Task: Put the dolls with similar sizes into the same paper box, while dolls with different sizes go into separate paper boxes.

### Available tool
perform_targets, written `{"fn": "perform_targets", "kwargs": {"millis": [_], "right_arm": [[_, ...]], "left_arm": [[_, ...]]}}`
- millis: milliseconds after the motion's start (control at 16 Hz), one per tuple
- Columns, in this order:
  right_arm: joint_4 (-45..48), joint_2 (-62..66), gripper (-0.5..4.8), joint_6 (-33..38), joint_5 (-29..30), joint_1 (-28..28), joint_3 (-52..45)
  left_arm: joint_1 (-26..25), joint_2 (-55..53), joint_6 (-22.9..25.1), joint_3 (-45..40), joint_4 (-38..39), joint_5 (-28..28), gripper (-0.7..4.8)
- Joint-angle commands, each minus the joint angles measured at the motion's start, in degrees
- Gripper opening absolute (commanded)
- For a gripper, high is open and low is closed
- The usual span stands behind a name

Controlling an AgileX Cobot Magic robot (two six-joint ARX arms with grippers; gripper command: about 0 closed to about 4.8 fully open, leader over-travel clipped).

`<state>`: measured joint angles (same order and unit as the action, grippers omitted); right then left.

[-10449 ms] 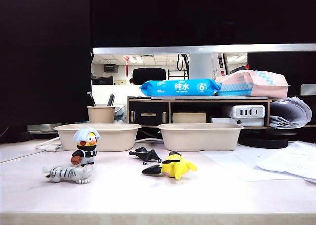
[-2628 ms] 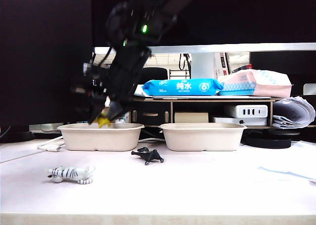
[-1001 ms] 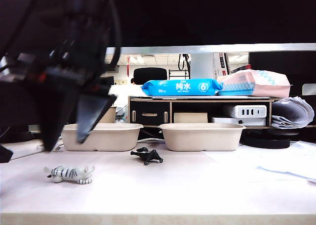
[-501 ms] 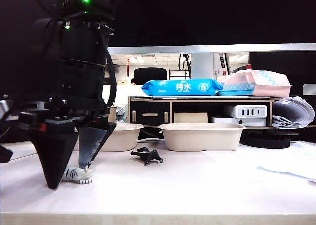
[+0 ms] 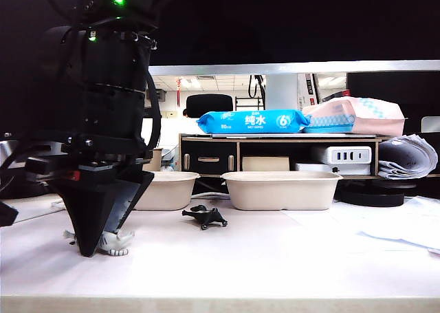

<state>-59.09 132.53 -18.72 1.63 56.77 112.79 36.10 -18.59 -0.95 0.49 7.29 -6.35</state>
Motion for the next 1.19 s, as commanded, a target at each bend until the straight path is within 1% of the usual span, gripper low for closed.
{"fn": "perform_targets", "kwargs": {"millis": [63,313,501,626,751,939,1064,1126,1189], "right_arm": [[0.07,0.61,0.88,0.0,-0.63,-0.24,-0.09],[0.63,0.35,0.84,0.74,-0.39,-1.29,0.13],[-0.87,-0.09,0.84,2.1,0.44,-3.39,3.17],[-0.72,-1.03,0.84,2.29,2.12,-5.46,5.35],[-0.39,-2.54,0.84,4.15,2.51,-9.79,9.03],[-0.55,-2.78,0.84,5.62,2.82,-15.1,13.53],[0.42,-2.78,0.85,6.88,2.78,-20.26,15.52],[0.63,-2.78,0.85,7.06,2.73,-21.27,15.52],[0.66,-2.75,0.84,8.28,2.43,-23.74,15.45]], "left_arm": [[-0.04,0.26,0.09,0.04,-0.52,-0.11,-0.05],[-0.07,2.23,0.11,0.04,-0.48,-0.13,-0.05],[-0.11,5.81,0.11,0.04,-0.44,-0.09,-0.05],[-0.11,9.2,0.11,0.04,-0.44,-0.11,-0.05],[-0.11,14.05,0.11,0.04,-0.52,-0.11,-0.05],[-1.38,16.28,0.11,0.04,-0.52,-0.35,-0.05],[-5.29,17.99,0.11,0.04,-0.44,-0.33,-0.05],[-5.9,18.49,0.11,0.04,-0.5,-0.28,-0.05],[-6.64,18.38,0.11,0.04,-0.72,-0.09,-0.05]]}}
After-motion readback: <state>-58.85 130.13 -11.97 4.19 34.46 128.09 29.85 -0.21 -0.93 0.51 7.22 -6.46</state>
